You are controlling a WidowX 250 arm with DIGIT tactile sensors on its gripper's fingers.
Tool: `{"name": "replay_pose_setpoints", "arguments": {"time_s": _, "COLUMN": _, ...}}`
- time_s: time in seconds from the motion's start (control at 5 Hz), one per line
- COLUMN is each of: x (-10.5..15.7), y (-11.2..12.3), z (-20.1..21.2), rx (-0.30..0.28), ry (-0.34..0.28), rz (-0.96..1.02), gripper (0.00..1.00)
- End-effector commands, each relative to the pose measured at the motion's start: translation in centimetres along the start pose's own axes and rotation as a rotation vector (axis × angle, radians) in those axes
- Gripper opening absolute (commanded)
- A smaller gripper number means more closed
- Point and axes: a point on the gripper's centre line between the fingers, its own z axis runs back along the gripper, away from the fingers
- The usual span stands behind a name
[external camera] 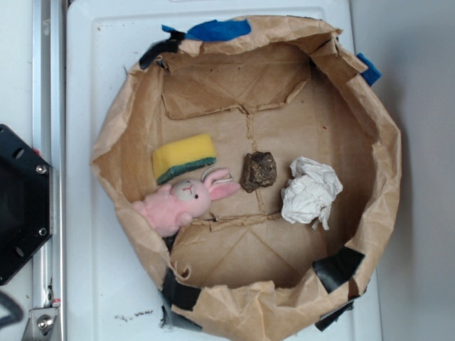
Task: Grab the green sponge.
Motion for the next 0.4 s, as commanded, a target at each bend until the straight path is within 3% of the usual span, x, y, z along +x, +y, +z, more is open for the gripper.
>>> {"name": "replay_pose_setpoints", "arguments": {"time_s": 0.0, "x": 0.0, "y": 0.0, "z": 0.0, "rx": 0.000, "ry": 0.000, "rz": 0.000, "gripper": 1.00}}
{"name": "replay_pose_setpoints", "arguments": {"time_s": 0.2, "x": 4.0, "y": 0.2, "z": -0.9, "rx": 0.030, "ry": 0.000, "rz": -0.007, "gripper": 1.00}}
